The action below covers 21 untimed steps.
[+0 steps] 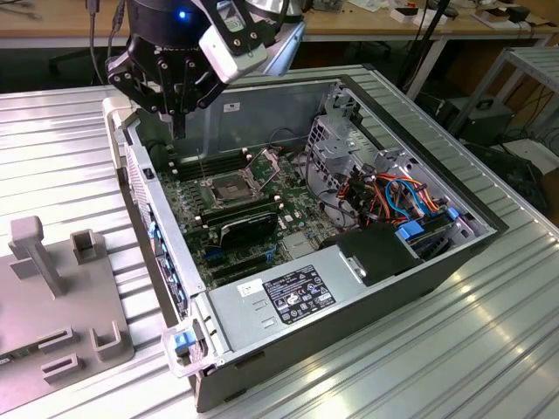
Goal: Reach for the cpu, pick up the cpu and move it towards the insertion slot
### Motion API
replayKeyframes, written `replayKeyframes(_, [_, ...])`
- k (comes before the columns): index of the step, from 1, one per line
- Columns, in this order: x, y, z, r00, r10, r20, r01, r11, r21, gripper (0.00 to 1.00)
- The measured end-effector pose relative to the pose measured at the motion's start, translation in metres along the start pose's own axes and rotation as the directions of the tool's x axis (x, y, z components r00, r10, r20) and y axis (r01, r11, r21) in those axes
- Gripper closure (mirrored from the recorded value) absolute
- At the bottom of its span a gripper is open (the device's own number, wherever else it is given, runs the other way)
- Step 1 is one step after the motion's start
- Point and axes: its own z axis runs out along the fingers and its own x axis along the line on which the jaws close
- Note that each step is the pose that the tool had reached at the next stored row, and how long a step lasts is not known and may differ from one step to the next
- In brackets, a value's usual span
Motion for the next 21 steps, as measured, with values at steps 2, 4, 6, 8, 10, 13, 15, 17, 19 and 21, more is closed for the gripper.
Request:
replayKeyframes(2, [0.0012,-0.0001,0.0000,1.0000,0.000,0.0001,0.000,1.0000,-0.0001,0.89])
replayKeyframes(4, [0.0024,-0.0002,0.0000,1.0000,0.000,0.0000,0.000,1.0000,-0.0001,0.89])
replayKeyframes(6, [0.0035,-0.0003,0.0000,1.0000,0.000,0.0000,0.000,1.0000,-0.0001,0.89])
replayKeyframes(8, [0.0051,-0.0004,-0.0001,1.0000,0.000,0.0000,0.000,1.0000,0.0000,0.89])
replayKeyframes(10, [0.0066,-0.0005,0.0000,1.0000,0.000,0.0000,0.000,1.0000,-0.0002,0.89])
replayKeyframes(13, [0.0103,-0.0008,-0.0001,1.0000,0.000,-0.0001,0.000,1.0000,0.0000,0.89])
replayKeyframes(15, [0.0119,-0.0009,-0.0001,1.0000,0.000,-0.0002,0.000,1.0000,0.0000,0.89])
replayKeyframes(17, [0.0135,-0.0010,-0.0002,1.0000,0.000,-0.0002,0.000,1.0000,-0.0001,0.89])
replayKeyframes(19, [0.0156,-0.0012,-0.0002,1.0000,0.000,-0.0003,0.000,1.0000,0.0000,0.89])
replayKeyframes(21, [0.0174,-0.0013,-0.0002,1.0000,0.000,-0.0003,0.000,1.0000,-0.0001,0.89])
